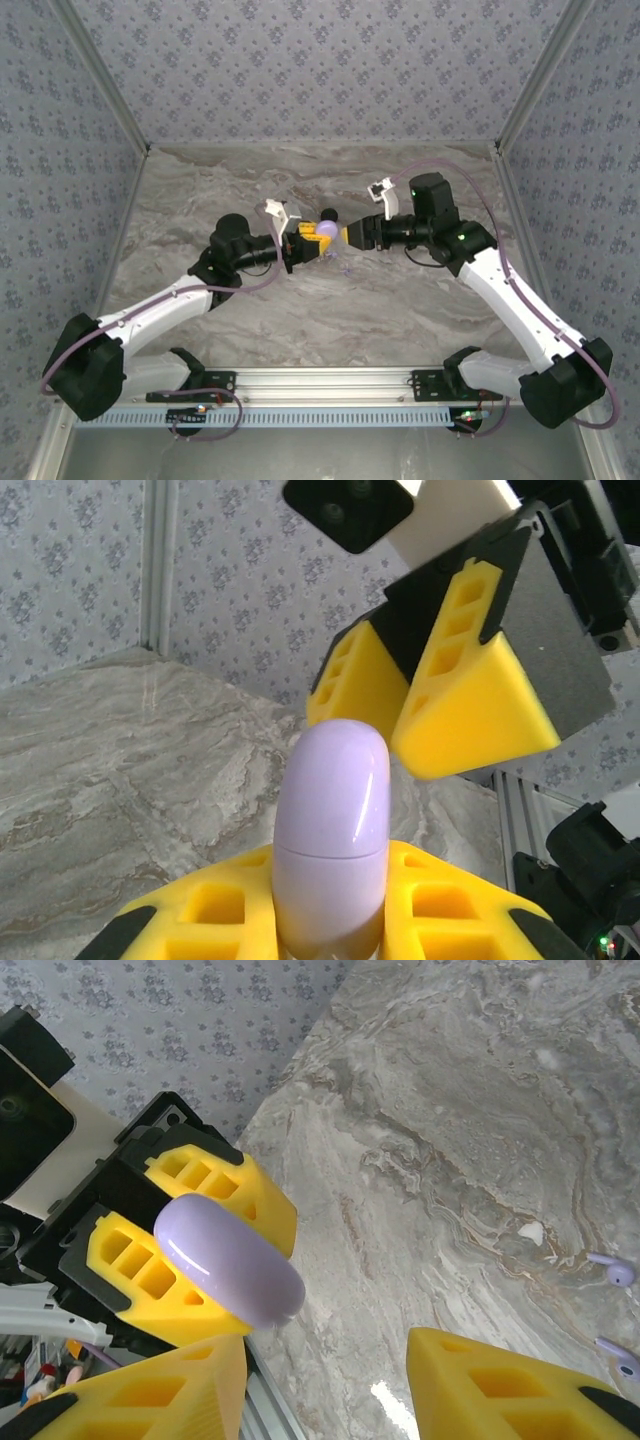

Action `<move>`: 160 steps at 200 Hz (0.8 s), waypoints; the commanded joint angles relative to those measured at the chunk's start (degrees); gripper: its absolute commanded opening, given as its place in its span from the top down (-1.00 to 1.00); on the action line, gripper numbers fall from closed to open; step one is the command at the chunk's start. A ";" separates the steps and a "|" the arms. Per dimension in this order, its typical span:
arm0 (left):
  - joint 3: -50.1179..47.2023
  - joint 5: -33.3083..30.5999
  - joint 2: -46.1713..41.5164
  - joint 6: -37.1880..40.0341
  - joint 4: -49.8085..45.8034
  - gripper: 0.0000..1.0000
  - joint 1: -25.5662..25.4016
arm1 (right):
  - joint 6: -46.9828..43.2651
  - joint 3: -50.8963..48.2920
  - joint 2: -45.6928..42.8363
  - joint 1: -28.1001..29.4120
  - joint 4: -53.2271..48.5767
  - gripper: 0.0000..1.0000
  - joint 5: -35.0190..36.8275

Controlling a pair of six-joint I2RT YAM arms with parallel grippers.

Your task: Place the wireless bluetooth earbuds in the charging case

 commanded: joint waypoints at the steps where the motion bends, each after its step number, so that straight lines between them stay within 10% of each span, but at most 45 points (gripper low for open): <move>1: 0.24 2.10 -1.17 2.61 0.20 0.60 -0.44 | -1.53 2.34 0.88 0.68 -1.40 0.03 -1.33; 160: 1.76 3.76 -0.45 5.45 -3.88 0.55 -1.96 | -1.00 4.53 4.34 1.54 -4.07 -0.05 4.23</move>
